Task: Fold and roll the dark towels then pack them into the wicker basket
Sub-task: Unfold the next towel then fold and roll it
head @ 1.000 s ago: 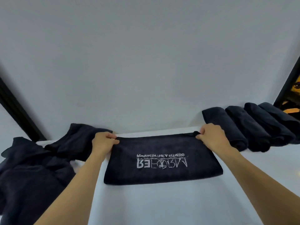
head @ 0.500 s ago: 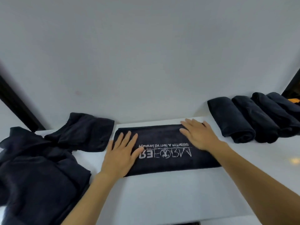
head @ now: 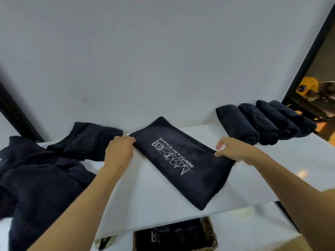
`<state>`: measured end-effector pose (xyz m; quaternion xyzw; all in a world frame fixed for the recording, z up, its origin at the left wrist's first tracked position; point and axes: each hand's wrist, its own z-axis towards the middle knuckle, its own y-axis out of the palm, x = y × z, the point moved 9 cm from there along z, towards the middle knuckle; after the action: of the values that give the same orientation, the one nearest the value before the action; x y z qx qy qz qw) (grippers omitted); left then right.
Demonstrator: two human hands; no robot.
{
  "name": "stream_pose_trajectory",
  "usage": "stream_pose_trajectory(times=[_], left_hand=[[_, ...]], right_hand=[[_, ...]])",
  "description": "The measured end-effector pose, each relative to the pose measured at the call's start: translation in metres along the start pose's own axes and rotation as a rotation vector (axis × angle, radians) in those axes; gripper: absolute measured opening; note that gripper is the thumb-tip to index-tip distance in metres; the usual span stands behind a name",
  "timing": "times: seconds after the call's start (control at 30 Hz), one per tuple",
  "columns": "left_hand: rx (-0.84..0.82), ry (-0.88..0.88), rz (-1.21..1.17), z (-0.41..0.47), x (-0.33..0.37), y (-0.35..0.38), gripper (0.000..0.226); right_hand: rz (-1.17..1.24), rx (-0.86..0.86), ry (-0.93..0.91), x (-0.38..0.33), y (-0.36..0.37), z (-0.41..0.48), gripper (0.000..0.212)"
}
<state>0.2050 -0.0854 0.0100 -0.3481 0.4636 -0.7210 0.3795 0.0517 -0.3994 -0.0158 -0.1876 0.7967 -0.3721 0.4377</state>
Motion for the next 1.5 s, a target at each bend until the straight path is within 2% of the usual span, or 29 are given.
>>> stream_pose_trajectory(times=[0.03,0.07,0.13,0.2,0.27,0.37,0.5,0.57,0.6,0.67,0.7,0.73,0.77,0.8,0.87,0.93,1.07,1.2,1.27,1.37,1.43,1.5], left_hand=[[0.009,0.003,-0.107,-0.007,0.011,-0.002,0.032],[0.03,0.101,-0.226,-0.022,0.036,-0.007,0.029],[-0.031,0.424,-0.415,-0.074,0.098,-0.013,0.041],[-0.117,0.709,-0.363,-0.138,0.145,-0.01,0.06],[-0.137,0.863,-0.13,-0.176,0.16,0.008,0.064],[-0.045,0.833,-0.029,-0.181,0.152,0.017,0.07],[0.062,0.767,-0.206,-0.181,0.144,0.0,0.043],[0.062,0.657,-0.307,-0.176,0.138,-0.008,0.03],[0.046,0.608,-0.339,-0.173,0.136,-0.011,0.022],[-0.022,0.457,-0.437,-0.164,0.129,-0.016,0.025],[-0.056,0.362,-0.486,-0.16,0.124,-0.018,0.024],[-0.084,0.288,-0.525,-0.158,0.12,-0.018,0.02],[-0.099,0.234,-0.549,-0.157,0.117,-0.02,0.018],[-0.112,0.191,-0.562,-0.155,0.114,-0.02,0.017],[-0.162,0.125,-0.564,-0.153,0.109,-0.018,0.017],[-0.231,0.076,-0.596,-0.15,0.104,-0.015,0.019],[-0.25,-0.03,-0.692,-0.144,0.095,-0.011,0.02],[-0.18,-0.167,-0.756,-0.141,0.085,-0.006,0.013],[-0.134,-0.17,-0.744,-0.14,0.085,-0.009,0.013],[-0.071,-0.041,-0.612,-0.142,0.095,-0.016,0.02],[-0.065,0.086,-0.48,-0.147,0.106,-0.015,0.021],[-0.03,0.213,-0.347,-0.151,0.113,-0.019,0.018]], right_hand=[[0.059,-0.037,0.037,0.008,0.008,-0.016,0.018],[0.112,-0.066,0.065,0.015,0.016,-0.031,0.017],[0.198,-0.095,0.095,0.026,0.031,-0.055,0.018],[0.272,-0.094,0.118,0.034,0.04,-0.07,0.018],[0.31,-0.087,0.134,0.038,0.044,-0.081,0.017],[0.249,-0.063,0.106,0.038,0.044,-0.089,0.022],[-0.051,0.024,0.026,0.037,0.036,-0.09,0.034],[-0.196,0.22,-0.15,0.024,0.023,-0.094,0.034],[-0.168,0.289,-0.313,0.01,0.019,-0.102,0.031],[-0.103,0.22,-0.637,-0.018,0.032,-0.128,0.04],[-0.188,0.143,-0.729,-0.027,0.048,-0.138,0.053],[-0.323,0.11,-0.79,-0.029,0.064,-0.145,0.063],[-0.435,0.137,-0.832,-0.026,0.076,-0.145,0.065],[-0.482,0.202,-0.862,-0.022,0.08,-0.143,0.057],[-0.368,0.281,-0.833,-0.013,0.068,-0.136,0.033],[-0.12,0.224,-0.733,-0.001,0.053,-0.126,0.023],[0.158,0.084,-0.611,0.005,0.043,-0.107,0.014],[0.155,0.1,-0.574,0.002,0.04,-0.09,0.018],[0.016,0.202,-0.67,-0.005,0.037,-0.095,0.016],[-0.382,0.487,-0.977,-0.017,0.039,-0.117,0.016],[-0.489,0.527,-1.102,-0.015,0.046,-0.129,0.014],[-0.533,0.515,-1.133,-0.011,0.047,-0.134,0.018]])
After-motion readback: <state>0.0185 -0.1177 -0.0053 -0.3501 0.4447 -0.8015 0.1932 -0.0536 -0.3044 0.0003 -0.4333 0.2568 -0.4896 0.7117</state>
